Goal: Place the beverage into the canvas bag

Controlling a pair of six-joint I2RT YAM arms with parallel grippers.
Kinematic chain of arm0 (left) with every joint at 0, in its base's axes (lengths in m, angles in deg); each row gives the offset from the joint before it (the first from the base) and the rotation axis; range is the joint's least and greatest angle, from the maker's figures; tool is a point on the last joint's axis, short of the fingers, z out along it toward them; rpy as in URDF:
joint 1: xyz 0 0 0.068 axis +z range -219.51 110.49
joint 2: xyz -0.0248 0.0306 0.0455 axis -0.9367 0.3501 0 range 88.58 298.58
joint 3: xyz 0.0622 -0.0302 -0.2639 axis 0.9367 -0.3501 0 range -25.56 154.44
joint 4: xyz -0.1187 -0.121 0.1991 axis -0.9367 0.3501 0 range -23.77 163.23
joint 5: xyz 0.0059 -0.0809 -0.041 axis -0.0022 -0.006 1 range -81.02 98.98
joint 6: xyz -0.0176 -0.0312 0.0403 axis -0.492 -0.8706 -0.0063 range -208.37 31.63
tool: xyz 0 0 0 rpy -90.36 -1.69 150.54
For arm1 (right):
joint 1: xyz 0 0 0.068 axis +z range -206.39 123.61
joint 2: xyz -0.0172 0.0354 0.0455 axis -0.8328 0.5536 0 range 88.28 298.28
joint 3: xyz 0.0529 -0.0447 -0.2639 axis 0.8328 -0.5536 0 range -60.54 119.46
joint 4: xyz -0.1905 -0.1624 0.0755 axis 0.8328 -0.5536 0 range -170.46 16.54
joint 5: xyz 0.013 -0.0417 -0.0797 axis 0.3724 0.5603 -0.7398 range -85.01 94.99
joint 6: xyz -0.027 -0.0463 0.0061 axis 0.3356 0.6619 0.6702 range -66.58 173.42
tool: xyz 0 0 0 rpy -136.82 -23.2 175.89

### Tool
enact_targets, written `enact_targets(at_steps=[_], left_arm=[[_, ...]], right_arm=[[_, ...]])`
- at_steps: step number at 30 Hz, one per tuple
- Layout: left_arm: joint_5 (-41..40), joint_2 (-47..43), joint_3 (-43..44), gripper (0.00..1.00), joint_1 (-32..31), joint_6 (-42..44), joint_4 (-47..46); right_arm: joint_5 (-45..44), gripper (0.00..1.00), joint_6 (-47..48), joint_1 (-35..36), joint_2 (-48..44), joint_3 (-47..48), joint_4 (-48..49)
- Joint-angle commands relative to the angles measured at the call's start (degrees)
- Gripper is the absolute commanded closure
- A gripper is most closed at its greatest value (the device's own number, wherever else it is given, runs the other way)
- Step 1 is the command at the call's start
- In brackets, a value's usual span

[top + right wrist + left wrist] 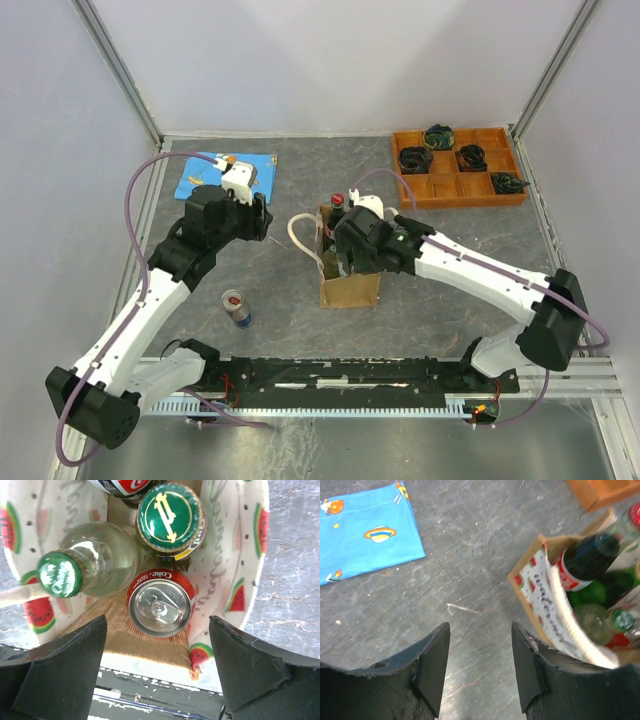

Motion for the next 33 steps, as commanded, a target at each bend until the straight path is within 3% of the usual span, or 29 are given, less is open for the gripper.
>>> enact_targets(at_steps=[1, 10, 17, 27, 33], left_arm=[[0.66, -2.21, 4.79, 0.41, 0.41, 11.68, 12.12], [10.91, -0.66, 13.28, 0.35, 0.33, 26.15, 41.50], [14.59, 2.07, 13.58, 0.31, 0.35, 30.20, 53.54], [9.34, 2.33, 8.64, 0.27, 0.32, 33.55, 55.62], [5.74, 0.88, 2.50, 0.26, 0.31, 35.44, 51.63]], right_arm=[[-3.97, 0.10, -0.10, 0.16, -6.38, 7.71, -5.90], [-10.83, 0.09, -0.35, 0.06, -11.27, 13.37, -12.96], [-9.99, 0.09, -2.59, 0.07, -13.21, 9.66, -13.54], [-9.93, 0.09, -4.07, 0.03, -14.33, 7.76, -13.93], [-9.95, 0.08, -4.44, 0.07, -14.63, 7.37, -14.08]])
